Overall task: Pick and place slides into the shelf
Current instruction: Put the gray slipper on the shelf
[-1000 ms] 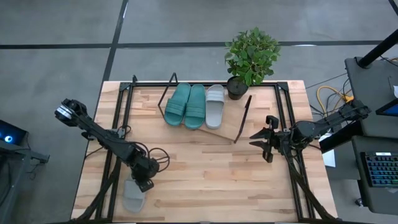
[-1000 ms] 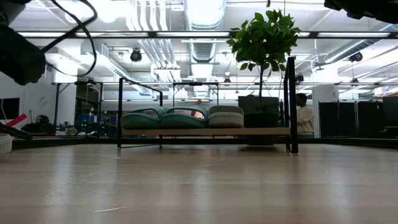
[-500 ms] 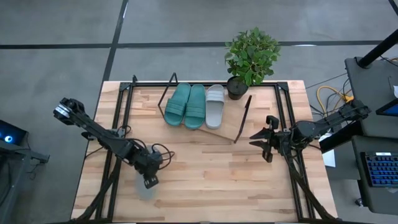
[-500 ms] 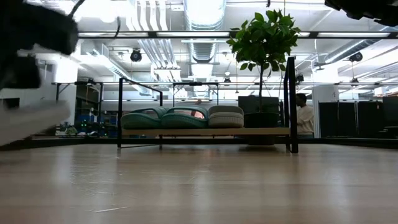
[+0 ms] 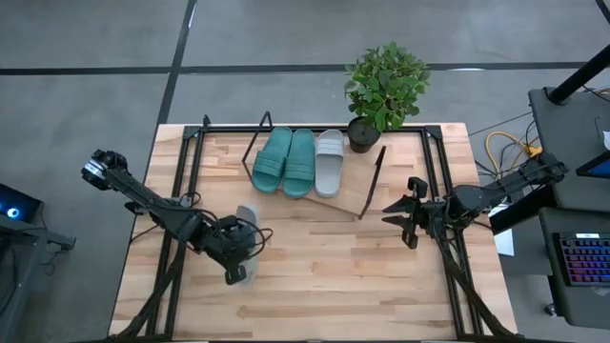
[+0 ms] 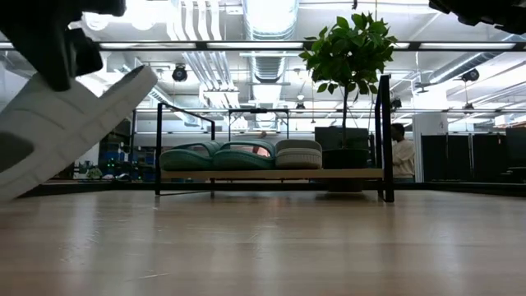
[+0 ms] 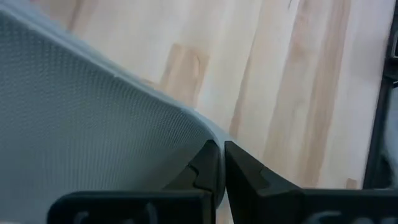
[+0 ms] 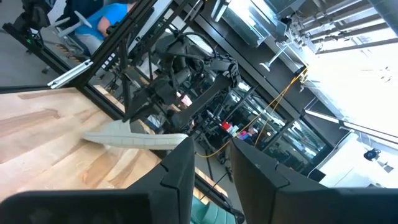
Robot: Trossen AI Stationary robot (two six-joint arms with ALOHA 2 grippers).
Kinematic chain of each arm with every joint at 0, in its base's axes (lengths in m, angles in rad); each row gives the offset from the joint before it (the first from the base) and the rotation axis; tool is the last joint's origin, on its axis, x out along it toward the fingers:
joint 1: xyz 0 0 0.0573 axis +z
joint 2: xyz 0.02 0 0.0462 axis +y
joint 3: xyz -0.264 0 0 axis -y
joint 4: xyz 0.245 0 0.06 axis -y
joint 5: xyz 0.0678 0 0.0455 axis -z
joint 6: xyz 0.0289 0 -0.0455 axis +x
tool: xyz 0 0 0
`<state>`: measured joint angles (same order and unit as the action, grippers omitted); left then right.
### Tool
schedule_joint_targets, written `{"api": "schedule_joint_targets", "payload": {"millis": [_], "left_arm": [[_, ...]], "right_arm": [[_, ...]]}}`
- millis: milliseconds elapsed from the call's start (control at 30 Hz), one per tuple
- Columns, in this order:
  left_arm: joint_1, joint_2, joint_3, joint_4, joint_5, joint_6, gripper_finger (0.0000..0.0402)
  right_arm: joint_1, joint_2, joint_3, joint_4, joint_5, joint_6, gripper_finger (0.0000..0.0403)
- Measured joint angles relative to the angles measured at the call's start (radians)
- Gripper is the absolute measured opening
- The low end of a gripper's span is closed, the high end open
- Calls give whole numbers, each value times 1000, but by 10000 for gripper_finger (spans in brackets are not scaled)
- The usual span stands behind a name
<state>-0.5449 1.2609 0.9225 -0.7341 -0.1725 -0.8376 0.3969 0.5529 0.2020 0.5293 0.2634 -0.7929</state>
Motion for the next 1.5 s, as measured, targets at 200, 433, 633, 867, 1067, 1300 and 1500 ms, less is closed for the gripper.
{"api": "schedule_joint_targets", "payload": {"millis": [200,433,633,867,1067,1300,1500], "left_arm": [[0,0,54,-54,-84,51,0],[0,-1,132,-60,-223,184,0],[0,-2,177,23,-428,406,0],[-2,10,160,295,-676,772,0],[-1,58,158,574,-699,1054,0],[10,132,157,809,-756,1225,0],[49,190,154,1030,-789,1346,0]], "right_arm": [[0,0,0,0,0,0,86],[0,0,0,0,0,0,88],[0,0,0,1,0,0,103],[16,2,1,40,-13,4,140],[28,14,1,41,-35,-11,162],[28,16,1,53,-13,-12,165],[28,58,1,104,35,-43,167]]}}
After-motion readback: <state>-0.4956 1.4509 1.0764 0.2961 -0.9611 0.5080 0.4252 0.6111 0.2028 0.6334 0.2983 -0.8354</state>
